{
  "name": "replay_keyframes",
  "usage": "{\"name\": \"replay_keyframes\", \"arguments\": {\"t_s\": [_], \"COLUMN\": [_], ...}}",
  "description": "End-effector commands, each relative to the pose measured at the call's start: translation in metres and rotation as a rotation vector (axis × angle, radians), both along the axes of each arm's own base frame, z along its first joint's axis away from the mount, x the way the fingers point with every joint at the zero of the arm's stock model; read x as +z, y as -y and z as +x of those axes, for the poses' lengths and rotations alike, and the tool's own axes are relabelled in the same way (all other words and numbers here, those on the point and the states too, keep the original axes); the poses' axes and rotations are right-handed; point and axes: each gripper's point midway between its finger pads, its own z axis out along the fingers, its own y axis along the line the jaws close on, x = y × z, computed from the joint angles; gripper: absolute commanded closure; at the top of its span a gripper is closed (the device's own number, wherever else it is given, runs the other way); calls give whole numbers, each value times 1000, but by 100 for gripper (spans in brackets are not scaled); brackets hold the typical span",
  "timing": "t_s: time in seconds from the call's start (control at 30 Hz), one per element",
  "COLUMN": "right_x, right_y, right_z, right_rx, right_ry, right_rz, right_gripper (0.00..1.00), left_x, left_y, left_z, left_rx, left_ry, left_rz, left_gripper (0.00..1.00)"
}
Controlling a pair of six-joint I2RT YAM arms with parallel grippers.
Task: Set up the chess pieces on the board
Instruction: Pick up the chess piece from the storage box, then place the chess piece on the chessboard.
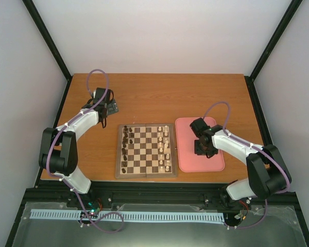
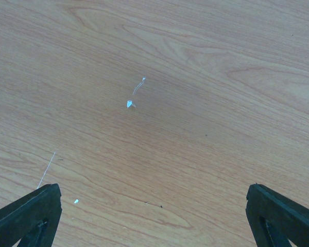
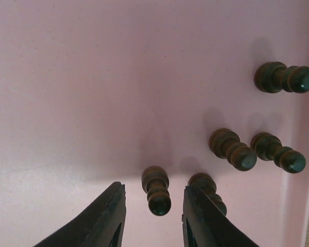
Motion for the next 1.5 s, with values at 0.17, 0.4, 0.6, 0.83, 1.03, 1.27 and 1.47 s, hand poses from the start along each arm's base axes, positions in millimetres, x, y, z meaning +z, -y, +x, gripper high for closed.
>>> {"name": "replay_keyframes", "arguments": {"t_s": [0.17,0.4,0.6,0.83,1.03,1.27,1.47], "right_x": [-6,-7,-8,0,55,113,125], "right_y": [6,6,6,2,-19,-116,-240], "right_z": [2,2,2,6,30,47,44], "right_rx": [-13,-14,-8,-3,33,239,501], "right_ry": [-1,-2,-3,21,146,253,262], "right_rz": [-16,-21,-19,2,65,167,257], "right_gripper": [73,73,86,96,97,97,97], "left_x": [12,12,13,13,12,12,12], "left_y": [1,1,1,1,1,1,1], "left_z": [7,6,6,7,7,8,7], "left_rx": [-1,0,1,0,1,1,1], "left_ry": [22,22,23,24,23,22,22], "left_rz": [10,11,11,11,12,13,9], "left_gripper": [0,0,0,0,0,0,0]}}
